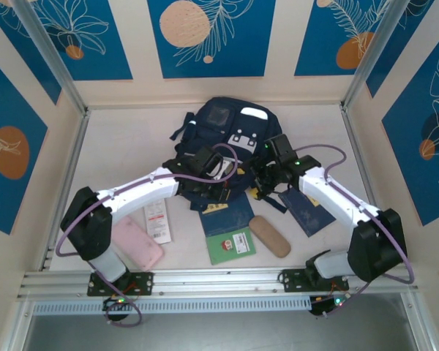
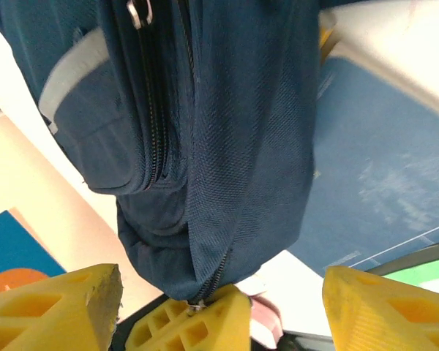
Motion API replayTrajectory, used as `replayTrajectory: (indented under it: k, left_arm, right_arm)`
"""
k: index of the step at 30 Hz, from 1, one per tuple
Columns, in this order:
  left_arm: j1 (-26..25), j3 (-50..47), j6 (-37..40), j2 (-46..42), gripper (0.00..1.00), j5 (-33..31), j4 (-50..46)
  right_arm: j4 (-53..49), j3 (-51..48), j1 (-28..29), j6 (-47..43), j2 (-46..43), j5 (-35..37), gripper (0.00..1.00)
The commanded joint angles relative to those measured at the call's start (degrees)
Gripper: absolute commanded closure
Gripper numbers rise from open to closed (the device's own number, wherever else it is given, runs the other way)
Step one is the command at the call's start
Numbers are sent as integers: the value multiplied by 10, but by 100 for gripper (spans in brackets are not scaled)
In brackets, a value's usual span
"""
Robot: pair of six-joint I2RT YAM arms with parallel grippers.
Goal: Pack the student bag
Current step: Unzip the student bag at the top-center of the table.
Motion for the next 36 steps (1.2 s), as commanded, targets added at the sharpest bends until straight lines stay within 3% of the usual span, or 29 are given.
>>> replayTrajectory:
  k: [1, 4, 8, 10, 15, 22, 36]
  left_arm:
    - [-6, -3, -5, -19, 100, 24, 26]
    - [-6, -4, -6, -21, 100, 29, 28]
    - [-6, -4, -3, -26, 100, 26, 26]
    - [-6, -4, -2, -29, 100, 27, 25]
    - [-6, -4, 1, -30, 100, 25, 11]
    - [-3, -13, 9, -32, 100, 10, -27]
    - [24, -46, 19, -54, 100, 16, -56]
  right_arm:
    - [58, -8, 11, 68, 26, -33, 27]
    - [82, -15, 15, 84, 48, -28, 31]
    - [102, -20, 19, 97, 74, -22, 46]
    - [104, -23, 22, 102, 85, -17, 58]
    - [104, -32, 15, 103, 97, -3, 99]
    - [73, -32, -3, 77, 68, 35, 100]
    - [62, -40, -33, 48, 46, 43, 100]
